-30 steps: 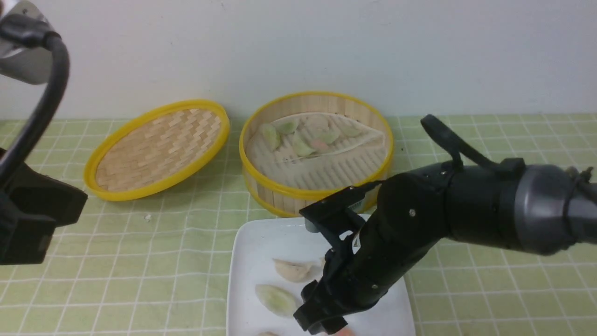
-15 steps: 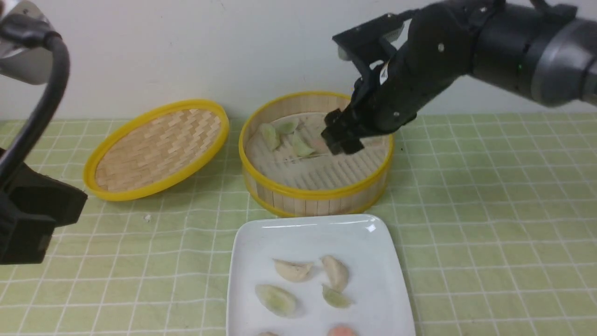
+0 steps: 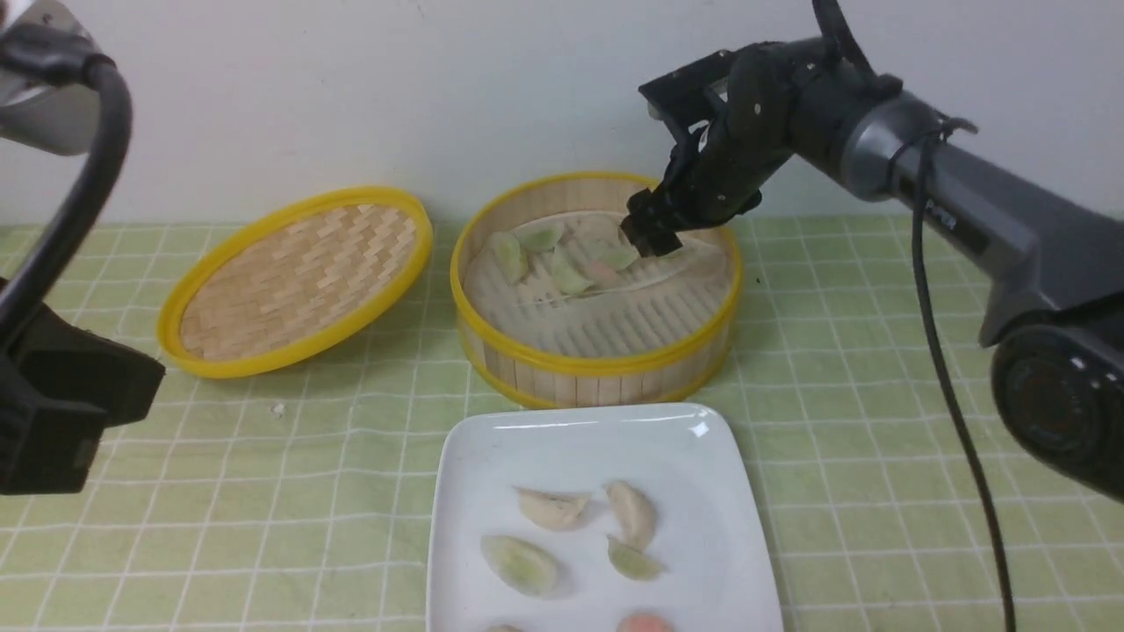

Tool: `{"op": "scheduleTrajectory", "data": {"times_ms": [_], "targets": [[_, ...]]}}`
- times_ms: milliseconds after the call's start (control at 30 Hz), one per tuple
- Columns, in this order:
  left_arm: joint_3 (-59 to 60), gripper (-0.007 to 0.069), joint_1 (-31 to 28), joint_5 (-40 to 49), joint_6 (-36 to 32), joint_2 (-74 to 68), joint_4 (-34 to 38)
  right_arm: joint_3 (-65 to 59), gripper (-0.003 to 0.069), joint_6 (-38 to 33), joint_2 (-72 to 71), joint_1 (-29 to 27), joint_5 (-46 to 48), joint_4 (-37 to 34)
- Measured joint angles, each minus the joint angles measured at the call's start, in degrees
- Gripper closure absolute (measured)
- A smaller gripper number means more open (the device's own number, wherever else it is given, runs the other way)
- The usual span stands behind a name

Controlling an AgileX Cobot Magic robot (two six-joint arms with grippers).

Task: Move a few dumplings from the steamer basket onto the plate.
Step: Use the right arm to grab a dumpling from inside the steamer

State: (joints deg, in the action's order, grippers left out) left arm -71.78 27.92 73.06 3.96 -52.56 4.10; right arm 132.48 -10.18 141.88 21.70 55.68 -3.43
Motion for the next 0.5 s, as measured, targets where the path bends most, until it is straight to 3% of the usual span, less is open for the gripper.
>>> {"op": "scheduleTrajectory", "data": {"times_ms": [333, 500], "targets": [[0.00, 0.0631, 0.00, 0.00, 0.06, 0.00, 0.00, 2.10, 0.0131, -2.56, 5.62, -0.05, -6.57, -1.98], [0.00, 0.0631, 0.00, 0.00, 0.01, 0.00, 0.00, 2.36, 0.0189, -2.67, 6.05, -0.05, -9.01, 0.55]]}}
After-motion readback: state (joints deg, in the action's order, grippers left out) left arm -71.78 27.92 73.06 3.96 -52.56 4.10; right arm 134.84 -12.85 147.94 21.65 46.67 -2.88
